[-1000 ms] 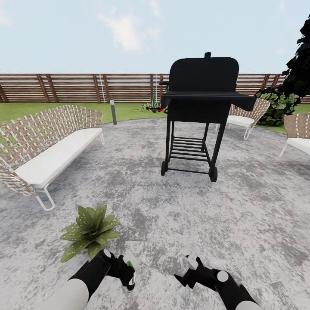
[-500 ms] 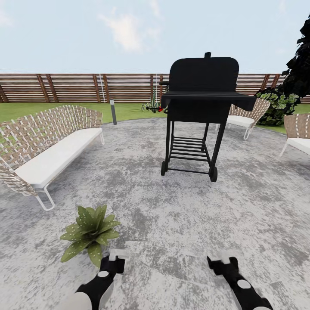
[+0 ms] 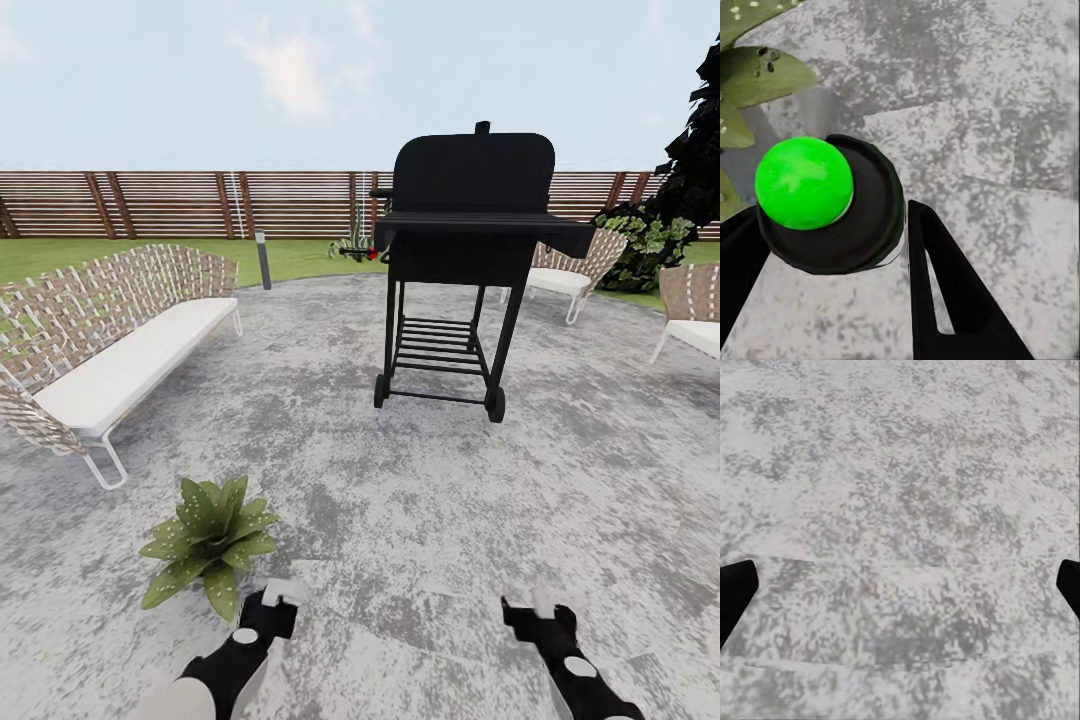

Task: Pick up the pesticide atomizer in the garden and spray insectifuge to fully cover both potted plants in the garden.

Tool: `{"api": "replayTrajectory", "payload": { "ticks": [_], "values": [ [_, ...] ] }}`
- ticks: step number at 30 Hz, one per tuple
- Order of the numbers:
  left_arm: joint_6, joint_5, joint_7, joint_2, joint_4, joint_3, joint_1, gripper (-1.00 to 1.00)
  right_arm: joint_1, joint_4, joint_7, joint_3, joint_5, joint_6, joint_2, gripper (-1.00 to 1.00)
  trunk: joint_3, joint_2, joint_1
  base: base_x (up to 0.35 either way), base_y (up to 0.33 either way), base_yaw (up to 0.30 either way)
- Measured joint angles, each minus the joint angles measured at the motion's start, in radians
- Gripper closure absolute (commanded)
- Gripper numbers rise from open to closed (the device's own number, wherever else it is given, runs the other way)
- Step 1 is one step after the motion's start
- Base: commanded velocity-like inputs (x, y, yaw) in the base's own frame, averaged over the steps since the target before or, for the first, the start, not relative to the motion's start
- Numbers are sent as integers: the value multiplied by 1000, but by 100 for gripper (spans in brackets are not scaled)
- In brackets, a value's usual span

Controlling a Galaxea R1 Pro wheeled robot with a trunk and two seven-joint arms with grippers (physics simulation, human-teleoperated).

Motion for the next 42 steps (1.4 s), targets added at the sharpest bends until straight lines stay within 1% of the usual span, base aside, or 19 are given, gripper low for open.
{"api": "replayTrajectory", "payload": {
  "ticks": [2,3,4,5,7,9,10,12,13,15,18,19,21,23,25,30,38,41,42],
  "values": [
    [27,-21,-39,1,-1,-41,-2,100,0,-1,102,2,2,0,-25,-100,0,0,0,0,0,0],
    [68,-30,-89,3,-5,-74,-6,100,0,-2,180,8,13,0,-47,-100,0,0,0,0,0,0],
    [97,-36,-126,4,-8,-93,-8,100,0,-3,226,14,24,0,-62,-100,0,0,0,0,0,0],
    [123,-38,-172,6,-11,-109,-11,100,0,-4,269,22,38,0,-77,-100,0,0,0,0,0,0],
    [165,-44,-319,10,-14,-149,-37,100,0,-6,392,49,84,0,-104,-100,0,0,0,0,0,0],
    [177,-48,-400,11,-14,-181,-55,100,0,-7,472,78,113,1,-110,-100,0,0,0,0,0,0],
    [185,-58,-454,12,-14,-213,-62,100,0,-6,525,104,130,1,-112,-100,0,0,0,0,0,0],
    [202,-87,-519,11,-13,-266,-66,100,0,-5,573,143,144,0,-112,-100,0,0,0,0,0,0],
    [219,-109,-555,9,-13,-303,-67,100,0,-5,590,177,149,0,-112,-100,0,0,0,0,0,0],
    [237,-124,-588,7,-14,-330,-69,100,0,-4,601,224,151,-1,-107,-100,0,0,0,0,0,0],
    [249,-143,-642,5,-14,-350,-72,100,0,-3,607,324,152,-1,-101,-100,0,0,0,0,0,0],
    [251,-162,-676,4,-14,-364,-73,100,0,-3,608,358,152,-2,-100,-100,0,0,0,0,0,0],
    [259,-192,-719,4,-14,-381,-73,100,0,-3,608,383,151,-2,-98,-100,0,0,0,0,0,0],
    [293,-228,-753,3,-14,-392,-74,100,0,-4,610,397,151,-2,-95,-100,0,0,0,0,0,0],
    [308,-238,-759,1,-14,-393,-74,100,0,-3,611,400,151,-2,-90,-100,0,0,0,0,0,0],
    [322,-277,-762,-4,-14,-394,-74,100,0,-5,612,402,152,-2,-55,-100,0,0,0,0,0,0],
    [324,-294,-767,-2,-13,-396,-70,100,0,-8,627,405,152,-2,-33,-100,0,0,0,0,0,0],
    [341,-363,-814,-4,-14,-401,-73,100,0,-51,688,405,152,-2,-19,-100,0,0,0,0,0,0],
    [349,-381,-826,-4,-14,-401,-73,100,0,-59,707,405,152,-2,-18,100,0,0,0,0,0,0]
  ]
}}
